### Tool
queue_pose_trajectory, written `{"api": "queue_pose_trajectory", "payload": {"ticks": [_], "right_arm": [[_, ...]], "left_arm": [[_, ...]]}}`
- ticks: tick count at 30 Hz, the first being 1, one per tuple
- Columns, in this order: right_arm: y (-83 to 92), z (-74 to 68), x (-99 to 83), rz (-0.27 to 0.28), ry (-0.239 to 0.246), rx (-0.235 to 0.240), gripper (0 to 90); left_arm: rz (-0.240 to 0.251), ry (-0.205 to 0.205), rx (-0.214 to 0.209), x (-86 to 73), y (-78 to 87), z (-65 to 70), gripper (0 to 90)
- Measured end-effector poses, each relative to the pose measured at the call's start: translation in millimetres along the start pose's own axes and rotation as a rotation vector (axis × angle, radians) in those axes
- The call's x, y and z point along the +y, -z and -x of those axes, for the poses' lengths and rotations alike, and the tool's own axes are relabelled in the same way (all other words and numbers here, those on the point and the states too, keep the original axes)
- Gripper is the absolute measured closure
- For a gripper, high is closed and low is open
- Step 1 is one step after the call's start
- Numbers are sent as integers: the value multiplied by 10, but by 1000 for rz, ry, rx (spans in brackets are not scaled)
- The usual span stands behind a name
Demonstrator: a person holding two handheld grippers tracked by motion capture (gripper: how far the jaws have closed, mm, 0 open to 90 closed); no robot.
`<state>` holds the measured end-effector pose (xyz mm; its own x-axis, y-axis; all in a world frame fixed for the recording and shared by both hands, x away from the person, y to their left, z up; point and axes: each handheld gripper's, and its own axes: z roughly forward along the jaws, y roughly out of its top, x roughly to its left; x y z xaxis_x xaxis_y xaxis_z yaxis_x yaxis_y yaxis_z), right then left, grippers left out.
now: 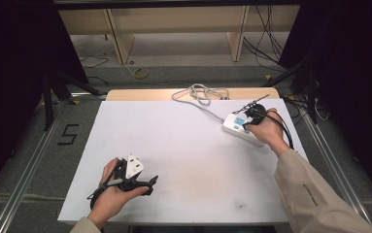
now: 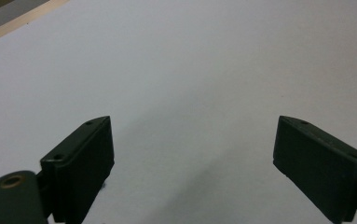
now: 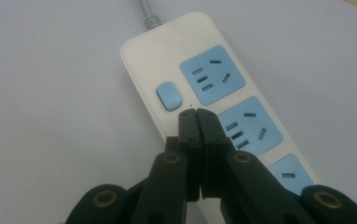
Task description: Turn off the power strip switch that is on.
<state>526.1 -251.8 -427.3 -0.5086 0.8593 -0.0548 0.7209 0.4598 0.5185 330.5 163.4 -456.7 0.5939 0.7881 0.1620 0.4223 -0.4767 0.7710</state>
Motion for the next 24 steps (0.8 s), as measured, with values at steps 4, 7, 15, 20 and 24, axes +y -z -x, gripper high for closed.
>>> {"api": "queue_pose_trajectory", "payload": {"ticks": [4,7,15,20,24], "right_arm": [[12,7,-24,1,5,-2,875],[22,4,-45,9,1,1,851],[63,-23,-85,26,-2,9,792],[103,-39,-116,26,-4,17,765],[129,-55,-142,32,-1,24,754]], "left_arm": [[0,0,1,-1,1,0,119],[-1,0,0,-2,0,-2,119],[-1,4,2,-3,0,-4,119],[0,5,1,-2,0,0,119],[-3,2,2,-2,5,-5,119]]}}
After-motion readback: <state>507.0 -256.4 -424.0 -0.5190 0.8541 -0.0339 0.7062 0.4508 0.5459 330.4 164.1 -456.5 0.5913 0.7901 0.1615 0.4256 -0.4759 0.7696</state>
